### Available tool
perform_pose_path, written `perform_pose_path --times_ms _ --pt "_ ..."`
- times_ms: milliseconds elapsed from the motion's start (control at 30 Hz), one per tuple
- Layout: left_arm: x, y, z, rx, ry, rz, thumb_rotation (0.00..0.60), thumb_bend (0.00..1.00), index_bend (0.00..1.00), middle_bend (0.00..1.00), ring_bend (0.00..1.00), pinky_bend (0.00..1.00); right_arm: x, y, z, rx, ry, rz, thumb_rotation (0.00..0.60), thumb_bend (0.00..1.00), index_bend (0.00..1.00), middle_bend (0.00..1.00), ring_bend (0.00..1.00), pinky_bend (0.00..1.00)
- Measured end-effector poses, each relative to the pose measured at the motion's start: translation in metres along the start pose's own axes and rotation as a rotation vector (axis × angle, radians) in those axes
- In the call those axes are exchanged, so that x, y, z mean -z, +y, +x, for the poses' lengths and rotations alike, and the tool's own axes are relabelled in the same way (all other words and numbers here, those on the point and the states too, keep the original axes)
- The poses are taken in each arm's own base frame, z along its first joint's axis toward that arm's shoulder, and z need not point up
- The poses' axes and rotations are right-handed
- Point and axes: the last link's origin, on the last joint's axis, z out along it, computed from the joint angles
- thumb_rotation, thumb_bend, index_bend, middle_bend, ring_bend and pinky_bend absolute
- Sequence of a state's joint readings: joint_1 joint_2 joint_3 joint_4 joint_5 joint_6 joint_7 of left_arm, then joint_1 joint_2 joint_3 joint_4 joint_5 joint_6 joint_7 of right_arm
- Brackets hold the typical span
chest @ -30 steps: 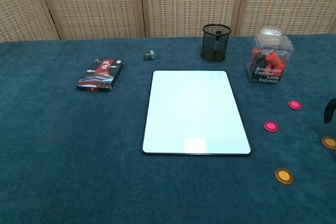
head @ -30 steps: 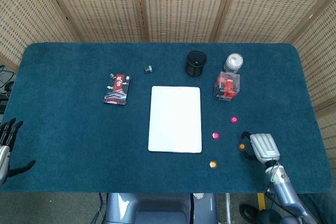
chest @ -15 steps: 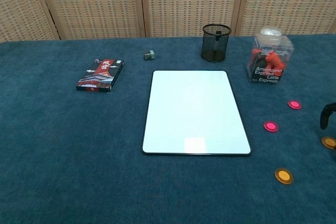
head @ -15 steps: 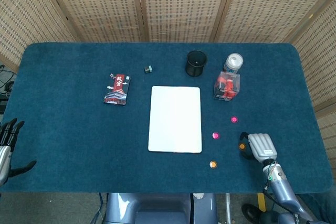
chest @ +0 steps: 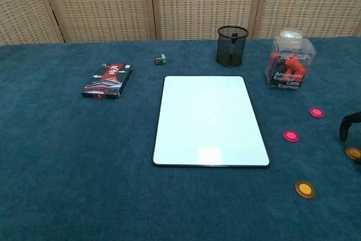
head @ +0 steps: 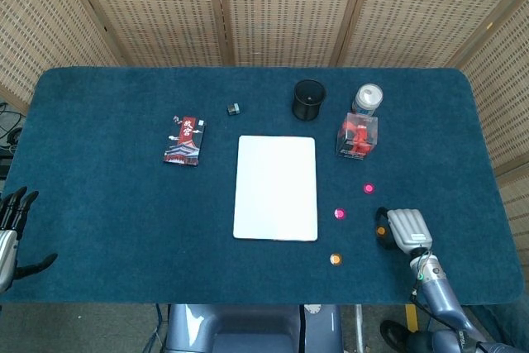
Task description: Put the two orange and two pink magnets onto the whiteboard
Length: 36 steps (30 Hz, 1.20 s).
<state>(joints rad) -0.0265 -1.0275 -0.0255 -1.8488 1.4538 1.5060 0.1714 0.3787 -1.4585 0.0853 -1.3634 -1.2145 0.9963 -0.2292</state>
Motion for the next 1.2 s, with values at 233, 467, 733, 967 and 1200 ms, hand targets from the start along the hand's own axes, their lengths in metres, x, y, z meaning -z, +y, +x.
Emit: perform_pose_path --times_ms 233,467,733,967,1200 --pt "-0.0002 0.0003 -0.0003 -0.001 -0.002 -0.001 0.600 0.08 0.00 0.00 0.00 0.00 -0.0005 -0.0015 -0.0014 0.009 -0.006 0.001 0.600 0.31 0.40 0.94 1.00 1.00" --pt "0.0001 0.0003 0.0002 0.001 -0.001 -0.001 0.600 0.09 0.00 0.00 0.00 0.00 -0.0017 0.0010 -0.0027 0.017 -0.019 -0.014 0.600 0.31 0.41 0.94 1.00 1.00" --pt "0.0004 -0.0002 0.0009 0.004 0.000 -0.001 0.600 0.08 0.00 0.00 0.00 0.00 -0.0028 0.0036 -0.0035 0.026 -0.030 -0.029 0.600 0.34 0.49 0.94 1.00 1.00" --pt "0.0006 -0.0001 0.0009 0.005 -0.001 -0.002 0.600 0.09 0.00 0.00 0.00 0.00 -0.0028 0.0048 -0.0030 0.027 -0.032 -0.037 0.600 0.36 0.53 0.95 1.00 1.00" --pt "0.0008 0.0002 0.0007 0.006 -0.002 -0.004 0.600 0.08 0.00 0.00 0.00 0.00 -0.0017 0.0048 -0.0004 0.021 -0.021 -0.035 0.600 0.36 0.54 0.95 1.00 1.00"
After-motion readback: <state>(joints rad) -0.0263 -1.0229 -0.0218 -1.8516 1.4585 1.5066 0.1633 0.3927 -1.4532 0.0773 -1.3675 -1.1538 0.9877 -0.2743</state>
